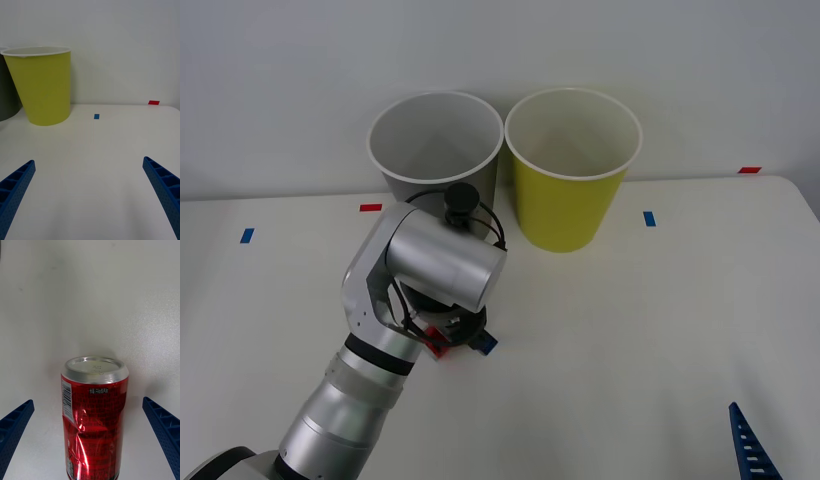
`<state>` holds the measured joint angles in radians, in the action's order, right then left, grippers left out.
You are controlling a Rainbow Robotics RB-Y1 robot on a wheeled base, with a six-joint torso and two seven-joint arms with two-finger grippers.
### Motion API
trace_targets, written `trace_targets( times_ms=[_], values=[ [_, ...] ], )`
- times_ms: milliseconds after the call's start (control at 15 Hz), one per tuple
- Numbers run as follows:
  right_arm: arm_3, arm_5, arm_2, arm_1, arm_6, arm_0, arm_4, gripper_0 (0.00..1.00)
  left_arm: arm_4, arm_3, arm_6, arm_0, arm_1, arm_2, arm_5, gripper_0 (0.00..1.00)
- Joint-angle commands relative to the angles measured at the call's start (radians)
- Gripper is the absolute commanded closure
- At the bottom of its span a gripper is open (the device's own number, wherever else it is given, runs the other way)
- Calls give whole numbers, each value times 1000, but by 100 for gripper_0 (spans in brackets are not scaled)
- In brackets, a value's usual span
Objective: Put cans in the gray bin and PET bottles in the light green bin.
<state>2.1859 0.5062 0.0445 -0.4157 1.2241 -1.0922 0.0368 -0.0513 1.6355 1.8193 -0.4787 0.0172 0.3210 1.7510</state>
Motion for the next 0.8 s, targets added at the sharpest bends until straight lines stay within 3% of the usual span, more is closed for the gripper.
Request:
trace_targets(
  times_ms=[67, 267, 333, 400, 467, 800],
  values=[
    [0, 0, 0, 0, 0, 0, 0, 0, -9, -32, -3, -1, 0, -8, -28, 0],
    [0, 0, 0, 0, 0, 0, 0, 0, -12, -45, -2, 0, 0, -10, -39, 0],
    [0, 0, 0, 0, 0, 0, 0, 0, -10, -55, -3, 0, 0, -13, -42, 7],
    [0, 0, 0, 0, 0, 0, 0, 0, -10, -63, -2, 0, 0, -20, -50, 73],
    [0, 0, 0, 0, 0, 0, 0, 0, -7, -66, 1, 0, 0, -30, -51, 100],
    [0, 0, 0, 0, 0, 0, 0, 0, 4, -66, -5, 0, 0, -48, -56, 100]
  ],
)
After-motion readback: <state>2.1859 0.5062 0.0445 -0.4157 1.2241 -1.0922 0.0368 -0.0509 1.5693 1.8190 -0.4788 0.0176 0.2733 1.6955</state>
